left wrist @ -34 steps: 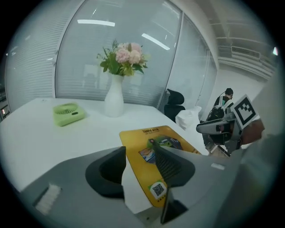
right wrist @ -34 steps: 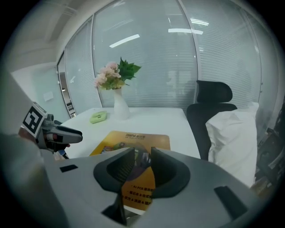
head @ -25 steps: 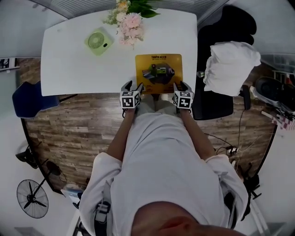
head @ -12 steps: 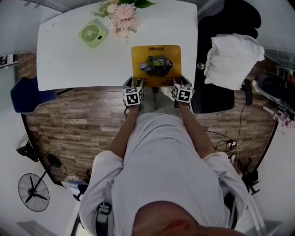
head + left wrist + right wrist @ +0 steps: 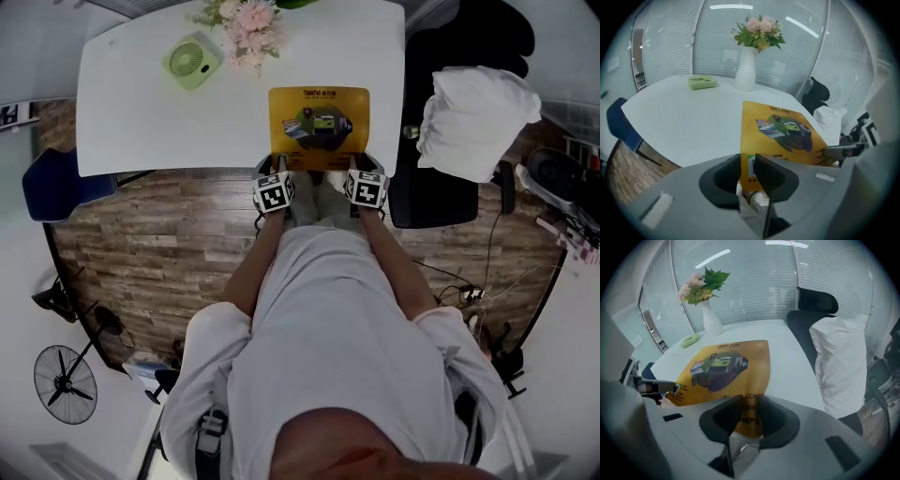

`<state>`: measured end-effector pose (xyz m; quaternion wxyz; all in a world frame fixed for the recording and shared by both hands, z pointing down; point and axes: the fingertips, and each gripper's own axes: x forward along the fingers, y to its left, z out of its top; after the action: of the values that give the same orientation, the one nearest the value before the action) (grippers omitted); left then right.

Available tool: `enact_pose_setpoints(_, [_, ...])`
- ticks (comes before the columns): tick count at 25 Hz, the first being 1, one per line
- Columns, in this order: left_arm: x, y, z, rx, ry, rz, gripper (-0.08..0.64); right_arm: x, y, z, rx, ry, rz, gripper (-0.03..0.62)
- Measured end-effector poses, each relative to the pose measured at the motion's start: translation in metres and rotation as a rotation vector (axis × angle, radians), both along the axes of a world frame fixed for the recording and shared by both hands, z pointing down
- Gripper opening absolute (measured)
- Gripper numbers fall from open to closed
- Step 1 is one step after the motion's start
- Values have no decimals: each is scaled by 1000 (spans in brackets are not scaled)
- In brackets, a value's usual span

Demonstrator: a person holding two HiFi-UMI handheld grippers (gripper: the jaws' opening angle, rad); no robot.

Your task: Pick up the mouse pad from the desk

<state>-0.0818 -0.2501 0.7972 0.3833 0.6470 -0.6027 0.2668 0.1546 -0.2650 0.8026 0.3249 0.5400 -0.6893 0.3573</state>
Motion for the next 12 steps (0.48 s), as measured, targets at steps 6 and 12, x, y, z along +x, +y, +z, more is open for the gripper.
enact_pose_setpoints(6, [0, 0, -2, 19, -76, 19, 83, -2, 0, -1, -9, -27, 8, 93])
enact_pose_setpoints(12, [7, 0, -2, 50, -21, 44, 203, -3, 0, -2, -14, -28, -13, 92])
